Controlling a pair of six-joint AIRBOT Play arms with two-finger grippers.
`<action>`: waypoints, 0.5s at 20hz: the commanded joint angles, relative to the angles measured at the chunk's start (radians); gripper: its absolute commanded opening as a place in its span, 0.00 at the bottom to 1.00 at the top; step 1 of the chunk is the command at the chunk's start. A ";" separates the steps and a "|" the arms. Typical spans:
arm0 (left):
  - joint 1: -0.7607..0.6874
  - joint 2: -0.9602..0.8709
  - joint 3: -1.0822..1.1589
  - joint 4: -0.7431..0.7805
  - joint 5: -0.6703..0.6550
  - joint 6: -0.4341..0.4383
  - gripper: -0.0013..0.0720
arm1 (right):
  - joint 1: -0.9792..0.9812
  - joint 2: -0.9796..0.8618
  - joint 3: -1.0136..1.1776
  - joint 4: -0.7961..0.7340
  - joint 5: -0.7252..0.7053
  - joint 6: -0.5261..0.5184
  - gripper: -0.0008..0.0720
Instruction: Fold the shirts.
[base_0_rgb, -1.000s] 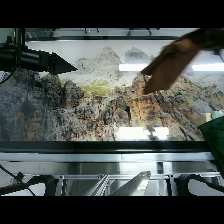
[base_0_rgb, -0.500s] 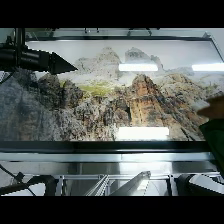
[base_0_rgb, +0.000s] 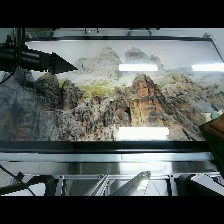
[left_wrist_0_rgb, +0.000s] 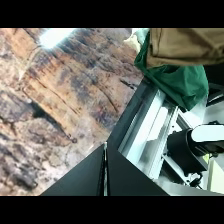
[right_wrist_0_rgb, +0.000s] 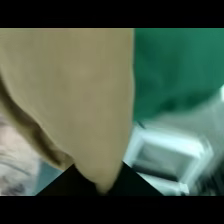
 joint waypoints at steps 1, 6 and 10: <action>0.000 0.000 0.000 0.001 -0.004 0.006 0.04 | -0.062 0.013 -0.245 -0.221 -0.005 0.069 0.03; -0.001 0.000 0.000 -0.001 -0.003 0.005 0.04 | -0.099 -0.038 -0.357 -0.301 -0.122 0.065 0.13; -0.017 0.000 0.000 0.001 0.007 0.005 0.04 | -0.095 -0.046 -0.357 -0.299 -0.094 0.065 0.91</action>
